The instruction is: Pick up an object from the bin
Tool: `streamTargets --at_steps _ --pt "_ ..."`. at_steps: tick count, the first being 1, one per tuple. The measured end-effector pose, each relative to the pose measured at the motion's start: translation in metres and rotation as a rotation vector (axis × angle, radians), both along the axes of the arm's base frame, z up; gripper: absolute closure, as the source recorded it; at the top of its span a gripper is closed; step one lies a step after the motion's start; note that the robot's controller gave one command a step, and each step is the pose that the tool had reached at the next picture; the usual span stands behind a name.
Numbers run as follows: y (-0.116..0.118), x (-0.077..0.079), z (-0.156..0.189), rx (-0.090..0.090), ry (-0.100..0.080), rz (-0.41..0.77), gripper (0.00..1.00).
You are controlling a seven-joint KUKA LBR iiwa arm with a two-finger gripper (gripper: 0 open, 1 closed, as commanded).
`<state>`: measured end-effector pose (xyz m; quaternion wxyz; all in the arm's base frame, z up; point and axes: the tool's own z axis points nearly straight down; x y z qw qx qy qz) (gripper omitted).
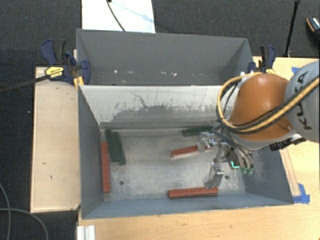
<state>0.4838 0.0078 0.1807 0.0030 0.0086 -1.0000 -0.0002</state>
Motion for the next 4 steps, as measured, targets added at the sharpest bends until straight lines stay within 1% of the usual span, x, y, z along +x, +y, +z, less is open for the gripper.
streamTargets --at_steps 1,2,3,4 --pt "0.006 0.049 -0.113 0.0 -0.003 0.076 0.0" --pt "0.028 0.111 -0.109 0.001 -0.015 0.121 0.0" --pt "-0.025 0.1 -0.11 -0.001 -0.007 -0.005 0.0" --pt "-0.023 0.1 -0.11 0.0 -0.008 -0.003 1.0"
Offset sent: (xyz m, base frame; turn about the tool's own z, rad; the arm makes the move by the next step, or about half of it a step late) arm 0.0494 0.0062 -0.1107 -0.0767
